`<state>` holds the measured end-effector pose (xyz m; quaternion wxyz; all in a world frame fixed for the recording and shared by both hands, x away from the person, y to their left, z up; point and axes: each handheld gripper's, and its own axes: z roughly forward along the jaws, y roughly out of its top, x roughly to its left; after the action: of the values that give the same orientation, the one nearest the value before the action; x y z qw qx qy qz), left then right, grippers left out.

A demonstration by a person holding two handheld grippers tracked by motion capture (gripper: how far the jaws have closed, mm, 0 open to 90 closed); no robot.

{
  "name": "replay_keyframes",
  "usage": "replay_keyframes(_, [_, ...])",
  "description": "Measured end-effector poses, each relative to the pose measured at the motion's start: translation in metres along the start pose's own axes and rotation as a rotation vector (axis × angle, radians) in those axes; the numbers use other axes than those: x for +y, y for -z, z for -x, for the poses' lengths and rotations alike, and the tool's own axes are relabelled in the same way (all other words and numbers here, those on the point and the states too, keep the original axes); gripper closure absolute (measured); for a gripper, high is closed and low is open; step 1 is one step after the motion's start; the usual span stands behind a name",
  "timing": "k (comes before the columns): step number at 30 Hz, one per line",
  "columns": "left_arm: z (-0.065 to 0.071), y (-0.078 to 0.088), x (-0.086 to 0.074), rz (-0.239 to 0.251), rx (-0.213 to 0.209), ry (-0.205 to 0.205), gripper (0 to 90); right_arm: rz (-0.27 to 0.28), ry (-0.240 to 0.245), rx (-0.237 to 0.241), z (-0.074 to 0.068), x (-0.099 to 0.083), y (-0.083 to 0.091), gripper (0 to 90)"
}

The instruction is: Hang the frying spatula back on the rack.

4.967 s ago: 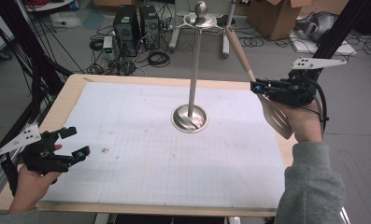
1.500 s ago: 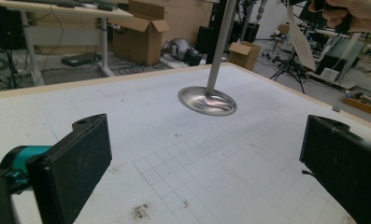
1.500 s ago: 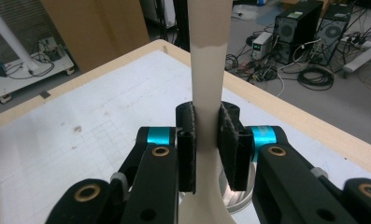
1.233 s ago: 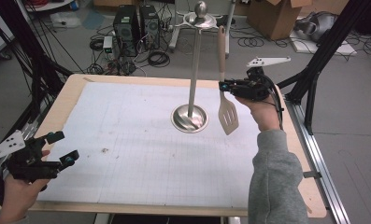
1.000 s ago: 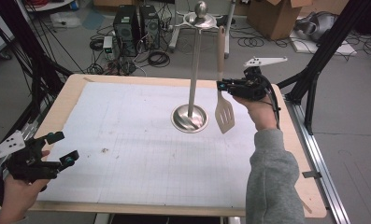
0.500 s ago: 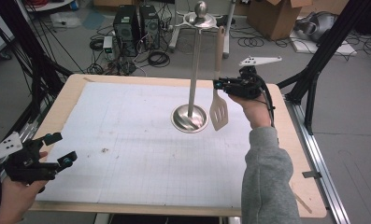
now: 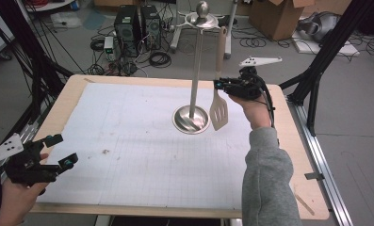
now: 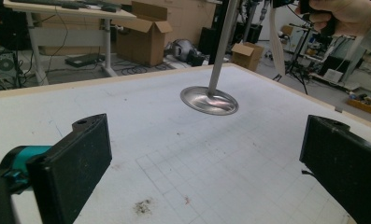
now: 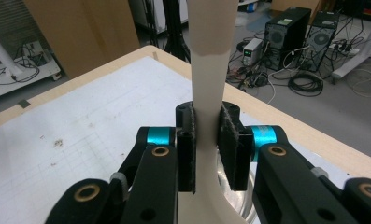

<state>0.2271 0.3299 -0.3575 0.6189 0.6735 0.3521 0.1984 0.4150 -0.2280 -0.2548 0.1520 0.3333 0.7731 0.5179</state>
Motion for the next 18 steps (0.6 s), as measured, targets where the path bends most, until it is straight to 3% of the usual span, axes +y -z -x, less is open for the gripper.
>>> replay_keyframes(18, [0.0002, 0.0006, -0.0008, -0.004, 0.001, -0.001, 2.7, 0.015, 0.005, -0.047, -0.0013, -0.0011, -0.0031, 77.0])
